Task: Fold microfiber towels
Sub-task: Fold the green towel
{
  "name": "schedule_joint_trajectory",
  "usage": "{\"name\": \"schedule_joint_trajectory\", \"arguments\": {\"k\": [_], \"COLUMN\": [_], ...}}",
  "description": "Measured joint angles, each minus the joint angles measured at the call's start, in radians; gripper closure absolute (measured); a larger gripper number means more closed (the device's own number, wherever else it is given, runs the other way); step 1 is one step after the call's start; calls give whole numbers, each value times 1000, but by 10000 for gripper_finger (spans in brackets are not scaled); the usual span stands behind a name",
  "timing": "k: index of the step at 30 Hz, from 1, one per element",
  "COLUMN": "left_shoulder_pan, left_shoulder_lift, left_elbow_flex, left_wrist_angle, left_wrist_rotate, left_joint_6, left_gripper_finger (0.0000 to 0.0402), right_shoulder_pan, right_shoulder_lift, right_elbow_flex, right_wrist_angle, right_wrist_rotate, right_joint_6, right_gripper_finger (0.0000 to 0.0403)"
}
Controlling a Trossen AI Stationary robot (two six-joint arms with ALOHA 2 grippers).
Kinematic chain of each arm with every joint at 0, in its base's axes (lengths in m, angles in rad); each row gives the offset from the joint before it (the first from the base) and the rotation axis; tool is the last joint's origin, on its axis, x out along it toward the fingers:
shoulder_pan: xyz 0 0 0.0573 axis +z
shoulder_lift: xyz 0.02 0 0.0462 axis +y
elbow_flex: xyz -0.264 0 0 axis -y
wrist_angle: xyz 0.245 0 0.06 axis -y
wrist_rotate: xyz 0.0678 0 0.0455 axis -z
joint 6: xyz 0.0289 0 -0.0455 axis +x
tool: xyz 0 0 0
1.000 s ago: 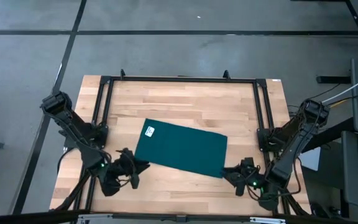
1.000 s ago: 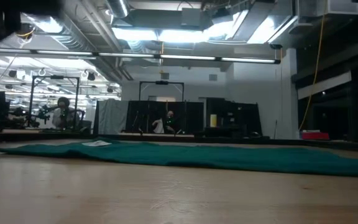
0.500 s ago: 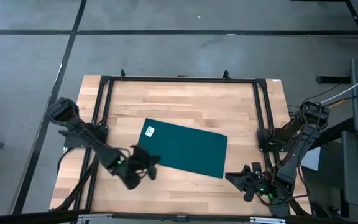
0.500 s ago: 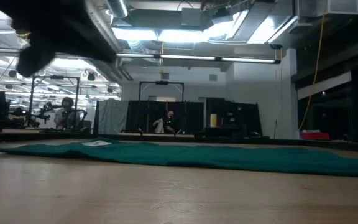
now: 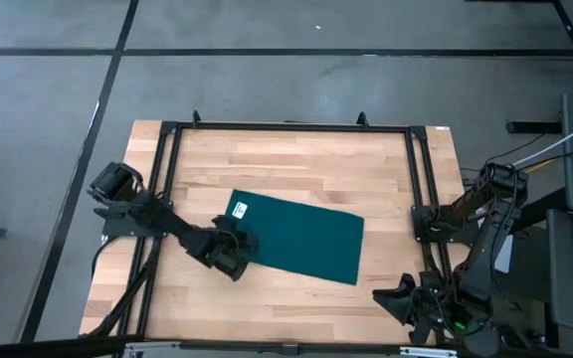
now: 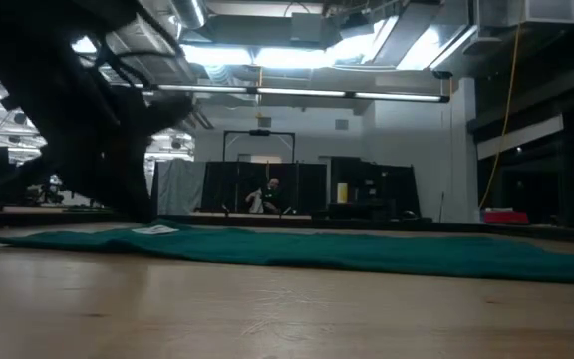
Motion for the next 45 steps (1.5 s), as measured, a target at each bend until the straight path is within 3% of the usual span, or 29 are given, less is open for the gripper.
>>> {"name": "schedule_joint_trajectory", "arguments": {"k": [4, 10, 18, 24, 29, 32, 37, 41, 45], "left_shoulder_pan": [44, 146, 380, 615, 758, 681, 398, 235, 217], "left_shoulder_lift": [18, 14, 16, 21, 26, -14, -24, 70, 211], "left_elbow_flex": [-29, -76, -79, -82, -81, -34, 110, 258, 378], "left_wrist_angle": [16, 126, 185, 369, 576, 592, 540, 406, 409], "left_wrist_rotate": [64, 124, 174, 244, 411, 454, 415, 353, 372], "left_joint_6": [7, 169, 512, 807, 1038, 1080, 1020, 929, 907], "left_gripper_finger": [400, 400, 400, 400, 400, 400, 400, 400, 400], "right_shoulder_pan": [4, 29, 56, 56, 50, 50, 50, 50, 48], "right_shoulder_lift": [0, 0, 0, 0, 0, 0, 0, 0, 0], "right_elbow_flex": [31, 45, 45, 45, 45, 49, 80, 85, 85], "right_wrist_angle": [0, 0, 29, 30, 30, 34, 37, 36, 37], "right_wrist_rotate": [18, 75, 84, 84, 84, 84, 84, 84, 84], "right_joint_6": [-33, -53, -52, -59, -70, -83, -155, -185, -208], "right_gripper_finger": [319, 329, 325, 316, 316, 321, 327, 329, 329]}}
